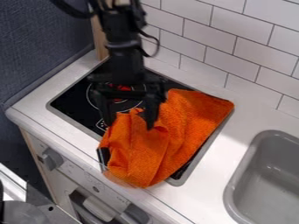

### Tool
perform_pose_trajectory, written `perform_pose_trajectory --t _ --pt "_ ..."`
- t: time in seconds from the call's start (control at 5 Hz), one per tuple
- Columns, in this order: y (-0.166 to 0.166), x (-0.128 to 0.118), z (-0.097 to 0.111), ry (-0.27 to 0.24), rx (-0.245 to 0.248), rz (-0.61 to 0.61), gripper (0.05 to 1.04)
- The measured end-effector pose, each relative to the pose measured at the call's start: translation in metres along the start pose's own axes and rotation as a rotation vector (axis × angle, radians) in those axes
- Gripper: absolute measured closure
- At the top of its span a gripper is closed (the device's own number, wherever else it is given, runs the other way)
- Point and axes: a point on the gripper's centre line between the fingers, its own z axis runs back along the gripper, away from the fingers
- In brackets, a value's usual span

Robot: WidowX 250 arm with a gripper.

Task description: Unfold the cloth from left to right

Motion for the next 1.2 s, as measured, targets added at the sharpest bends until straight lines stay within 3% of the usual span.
perform_pose_trajectory --t 0.4,0.8,1.0,1.2 --pt "-0.005 0.009 -0.029 0.014 0.053 0.063 0.084" --pt "-0.001 0.01 -0.047 0.03 0.031 0.105 0.137" --pt "-0.003 0.001 -0.052 0.04 0.009 0.07 0.43" --pt "-0.002 -0.001 -0.045 0.009 0.037 0.043 0.731"
